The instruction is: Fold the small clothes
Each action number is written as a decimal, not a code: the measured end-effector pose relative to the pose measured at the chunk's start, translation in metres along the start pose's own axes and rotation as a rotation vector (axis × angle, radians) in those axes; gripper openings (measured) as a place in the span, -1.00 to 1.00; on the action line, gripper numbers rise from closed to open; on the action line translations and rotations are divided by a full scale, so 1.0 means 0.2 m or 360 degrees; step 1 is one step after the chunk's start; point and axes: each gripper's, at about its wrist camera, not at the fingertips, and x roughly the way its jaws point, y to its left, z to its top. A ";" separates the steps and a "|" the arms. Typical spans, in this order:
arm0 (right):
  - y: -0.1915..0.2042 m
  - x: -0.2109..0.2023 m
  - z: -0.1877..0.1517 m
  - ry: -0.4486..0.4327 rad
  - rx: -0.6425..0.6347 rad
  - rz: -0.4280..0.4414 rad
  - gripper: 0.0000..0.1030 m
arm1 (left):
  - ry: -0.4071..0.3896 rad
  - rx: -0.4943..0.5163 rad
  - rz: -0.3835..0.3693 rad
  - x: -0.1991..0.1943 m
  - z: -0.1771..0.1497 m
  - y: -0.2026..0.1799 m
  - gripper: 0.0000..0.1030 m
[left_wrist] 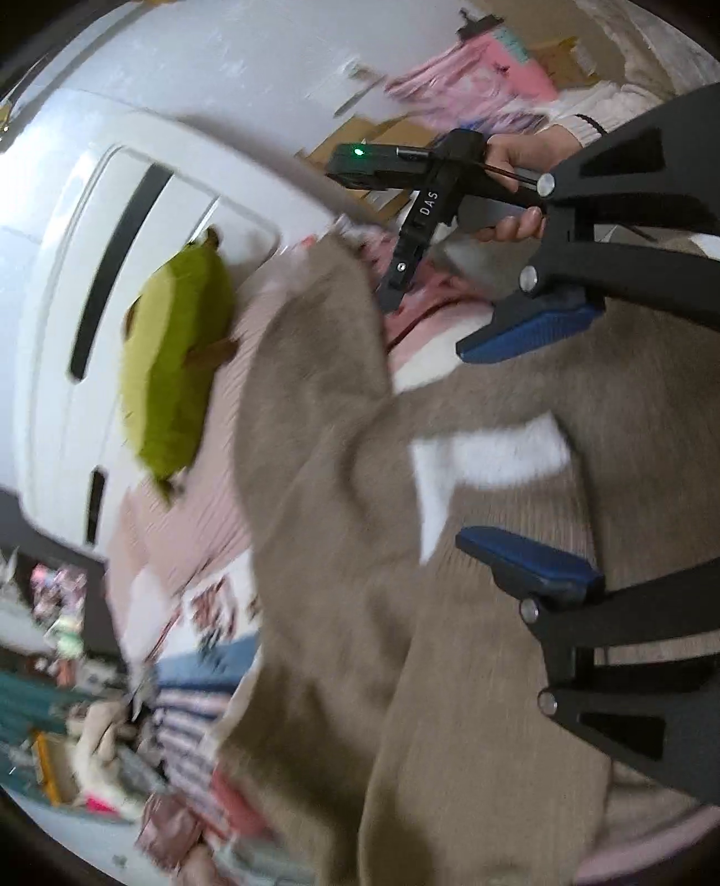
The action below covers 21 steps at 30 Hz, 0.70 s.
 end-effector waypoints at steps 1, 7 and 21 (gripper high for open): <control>-0.03 0.03 0.01 0.0009 0.0053 0.0035 1.00 | -0.0041 -0.0009 0.0056 -0.05 0.00 0.02 0.31; -0.09 0.15 0.11 -0.0103 0.0099 -0.0055 0.83 | -0.0172 -0.0106 0.0126 -0.20 -0.01 0.12 0.39; 0.06 -0.15 0.30 -0.0448 -0.0154 -0.0277 -0.92 | -0.0349 -0.0205 0.0238 -0.39 -0.07 0.26 0.39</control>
